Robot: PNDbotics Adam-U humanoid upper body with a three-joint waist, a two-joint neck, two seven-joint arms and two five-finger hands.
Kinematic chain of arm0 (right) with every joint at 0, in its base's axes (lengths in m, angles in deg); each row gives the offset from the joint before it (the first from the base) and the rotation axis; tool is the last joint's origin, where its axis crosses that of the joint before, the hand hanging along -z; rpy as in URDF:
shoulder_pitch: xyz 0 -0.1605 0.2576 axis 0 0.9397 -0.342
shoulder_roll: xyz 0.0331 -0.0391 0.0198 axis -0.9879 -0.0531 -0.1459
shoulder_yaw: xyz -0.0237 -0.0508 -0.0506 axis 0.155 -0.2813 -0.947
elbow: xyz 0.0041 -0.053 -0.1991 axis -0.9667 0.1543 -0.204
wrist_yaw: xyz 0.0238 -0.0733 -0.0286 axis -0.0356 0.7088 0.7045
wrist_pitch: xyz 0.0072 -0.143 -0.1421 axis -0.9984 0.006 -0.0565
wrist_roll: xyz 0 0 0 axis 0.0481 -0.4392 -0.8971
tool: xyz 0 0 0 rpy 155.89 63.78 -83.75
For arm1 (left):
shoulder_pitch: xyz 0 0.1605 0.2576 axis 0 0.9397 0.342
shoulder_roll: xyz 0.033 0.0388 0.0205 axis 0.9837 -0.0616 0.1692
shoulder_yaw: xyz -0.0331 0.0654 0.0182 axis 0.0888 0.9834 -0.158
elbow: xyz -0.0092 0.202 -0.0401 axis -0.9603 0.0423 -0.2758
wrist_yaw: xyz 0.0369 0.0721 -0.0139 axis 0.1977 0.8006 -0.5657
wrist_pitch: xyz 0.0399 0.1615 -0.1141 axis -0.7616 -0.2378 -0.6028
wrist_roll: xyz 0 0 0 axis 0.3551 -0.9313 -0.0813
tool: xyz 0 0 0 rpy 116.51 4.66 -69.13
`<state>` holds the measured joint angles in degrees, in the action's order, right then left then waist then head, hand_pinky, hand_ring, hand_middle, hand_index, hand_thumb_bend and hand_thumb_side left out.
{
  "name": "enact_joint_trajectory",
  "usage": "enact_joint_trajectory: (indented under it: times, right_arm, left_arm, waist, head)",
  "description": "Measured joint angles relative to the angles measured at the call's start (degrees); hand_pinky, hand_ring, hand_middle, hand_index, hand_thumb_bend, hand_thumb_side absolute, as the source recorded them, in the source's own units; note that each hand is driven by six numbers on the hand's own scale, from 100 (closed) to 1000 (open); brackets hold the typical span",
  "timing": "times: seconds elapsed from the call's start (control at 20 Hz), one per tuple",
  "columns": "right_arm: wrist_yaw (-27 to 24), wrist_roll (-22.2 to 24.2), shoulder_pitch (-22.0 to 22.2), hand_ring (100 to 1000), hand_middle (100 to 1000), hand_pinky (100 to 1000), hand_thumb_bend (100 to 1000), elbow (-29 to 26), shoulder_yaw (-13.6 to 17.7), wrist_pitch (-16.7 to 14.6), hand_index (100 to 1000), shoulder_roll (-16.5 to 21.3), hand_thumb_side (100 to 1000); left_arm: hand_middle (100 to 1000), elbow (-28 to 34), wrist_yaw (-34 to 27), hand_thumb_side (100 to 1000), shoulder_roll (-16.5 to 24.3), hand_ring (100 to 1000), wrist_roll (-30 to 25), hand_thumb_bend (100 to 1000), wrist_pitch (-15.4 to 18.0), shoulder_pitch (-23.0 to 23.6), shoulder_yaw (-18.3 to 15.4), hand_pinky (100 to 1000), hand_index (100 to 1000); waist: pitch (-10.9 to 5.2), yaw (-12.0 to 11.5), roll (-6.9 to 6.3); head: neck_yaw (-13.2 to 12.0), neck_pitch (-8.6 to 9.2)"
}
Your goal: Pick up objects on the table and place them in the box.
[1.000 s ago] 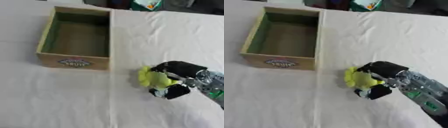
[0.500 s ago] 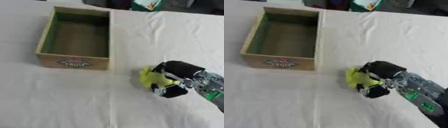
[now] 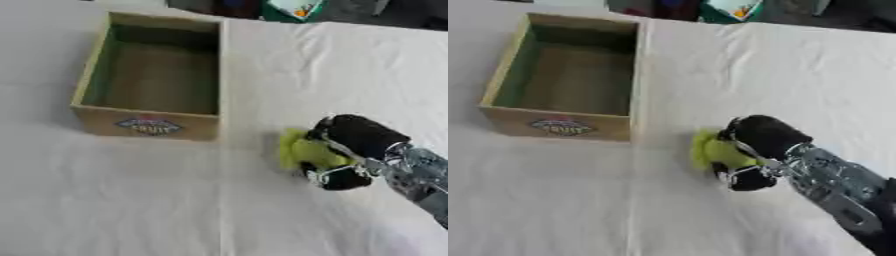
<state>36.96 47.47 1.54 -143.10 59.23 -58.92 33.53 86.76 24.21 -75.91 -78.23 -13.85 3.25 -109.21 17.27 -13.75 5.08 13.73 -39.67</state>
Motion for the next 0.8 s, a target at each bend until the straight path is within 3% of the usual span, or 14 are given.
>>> enact_joint_trajectory:
  times: [0.45, 0.8]
  right_arm:
    - [-2.4, -6.8, -5.0, 564, 375, 751, 100, 0.0, 2.9, -0.2, 505, 1.2, 394]
    - [-6.9, -7.4, -12.5, 549, 361, 746, 100, 0.0, 5.6, -0.3, 487, 3.9, 271]
  left_arm:
    - [543, 0.0, 0.0, 606, 0.0, 519, -0.1, 100, -0.1, 0.0, 0.0, 485, 676]
    - [543, 0.0, -0.1, 605, 0.2, 519, -0.1, 100, -0.1, 0.1, 0.0, 485, 676]
  waist:
    - [-0.54, 0.3, 0.08]
    - [-1.08, 0.1, 0.08]
  head:
    - [-0.5, 0.48]
    - [-1.1, 0.74]
